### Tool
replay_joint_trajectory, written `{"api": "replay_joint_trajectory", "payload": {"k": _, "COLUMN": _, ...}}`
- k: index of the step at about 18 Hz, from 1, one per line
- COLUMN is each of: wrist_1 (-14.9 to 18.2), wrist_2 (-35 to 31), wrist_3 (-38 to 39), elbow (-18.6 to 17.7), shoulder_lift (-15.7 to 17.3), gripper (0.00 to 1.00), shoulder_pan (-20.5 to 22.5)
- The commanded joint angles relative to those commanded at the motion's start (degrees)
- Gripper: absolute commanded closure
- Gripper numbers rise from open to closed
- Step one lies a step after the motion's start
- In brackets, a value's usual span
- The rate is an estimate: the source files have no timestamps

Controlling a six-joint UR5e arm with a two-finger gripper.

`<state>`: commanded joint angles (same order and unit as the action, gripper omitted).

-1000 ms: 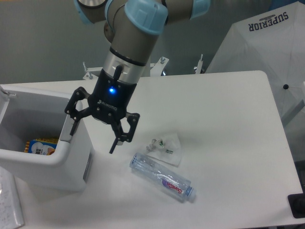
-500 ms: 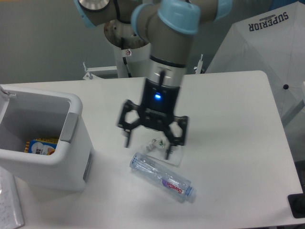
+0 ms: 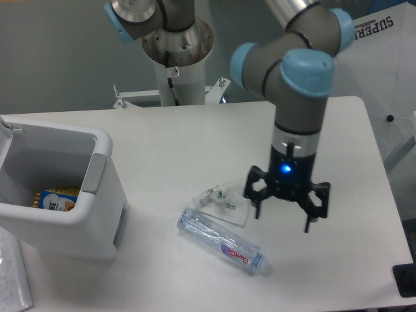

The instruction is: Open the trash can

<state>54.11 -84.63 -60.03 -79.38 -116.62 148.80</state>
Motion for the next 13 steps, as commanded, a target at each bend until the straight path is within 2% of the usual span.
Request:
{"api": "replay_joint_trajectory", "payload": {"k": 3, "wrist_1": 11.9, "wrist_2": -2.0, "wrist_3": -3.0, "elbow": 7.3, "shoulder_lift": -2.4, "gripper": 0.0, "shoulder_pan": 0.0}}
{"api": "replay_joint_trajectory", "payload": {"k": 5, "wrist_1": 18.7, "wrist_2": -3.2, "wrist_3": -6.9, "elbow": 12.1, "shoulder_lift": -4.3, "gripper": 0.0, "shoulder_pan": 0.1}}
{"api": "replay_joint_trajectory", "payload": {"k": 7, "wrist_1": 20.1, "wrist_2": -4.7, "wrist_3": -7.8, "elbow": 13.2, "shoulder_lift": -4.8, "gripper": 0.0, "shoulder_pan": 0.2}}
{"api": "replay_joint_trajectory", "payload": {"k": 13, "wrist_1": 21.3, "wrist_2": -7.7, "wrist_3": -9.9, "elbow": 12.8, "shoulder_lift": -5.5, "gripper": 0.0, "shoulder_pan": 0.3}}
